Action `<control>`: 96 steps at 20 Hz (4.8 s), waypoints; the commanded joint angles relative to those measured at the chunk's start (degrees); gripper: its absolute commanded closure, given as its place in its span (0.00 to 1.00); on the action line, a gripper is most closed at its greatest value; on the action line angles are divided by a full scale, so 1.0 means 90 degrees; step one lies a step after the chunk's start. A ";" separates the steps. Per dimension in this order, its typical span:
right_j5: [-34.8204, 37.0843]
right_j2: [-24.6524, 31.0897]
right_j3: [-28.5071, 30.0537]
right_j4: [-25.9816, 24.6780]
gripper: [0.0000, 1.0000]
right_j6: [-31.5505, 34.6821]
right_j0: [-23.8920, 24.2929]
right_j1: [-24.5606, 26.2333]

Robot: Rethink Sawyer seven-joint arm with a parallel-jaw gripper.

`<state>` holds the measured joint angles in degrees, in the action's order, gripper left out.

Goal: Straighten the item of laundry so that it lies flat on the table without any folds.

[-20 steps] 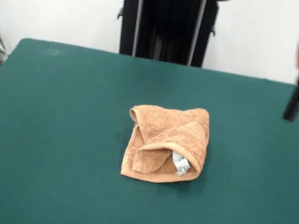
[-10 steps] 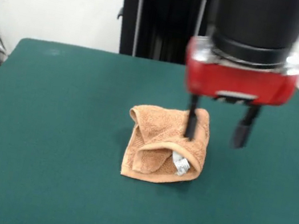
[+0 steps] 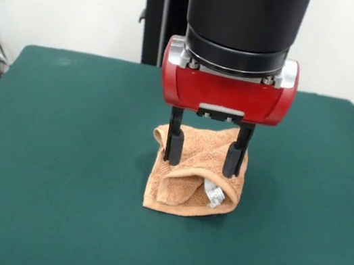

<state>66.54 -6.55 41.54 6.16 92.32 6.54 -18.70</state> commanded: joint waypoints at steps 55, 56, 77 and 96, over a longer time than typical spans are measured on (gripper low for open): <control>-0.2586 0.1191 0.4563 -0.1009 0.00 -0.0799 0.0705 -0.1579; -0.2656 0.1251 0.4635 -0.1006 0.00 -0.0794 0.0745 -0.1589; -0.2869 0.1418 0.4370 -0.1103 0.00 0.0387 0.0300 -0.1336; -0.3352 0.1452 0.3808 -0.1183 0.00 0.0228 0.0354 -0.0580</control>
<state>40.70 -0.07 73.36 -2.47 92.32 9.85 -31.19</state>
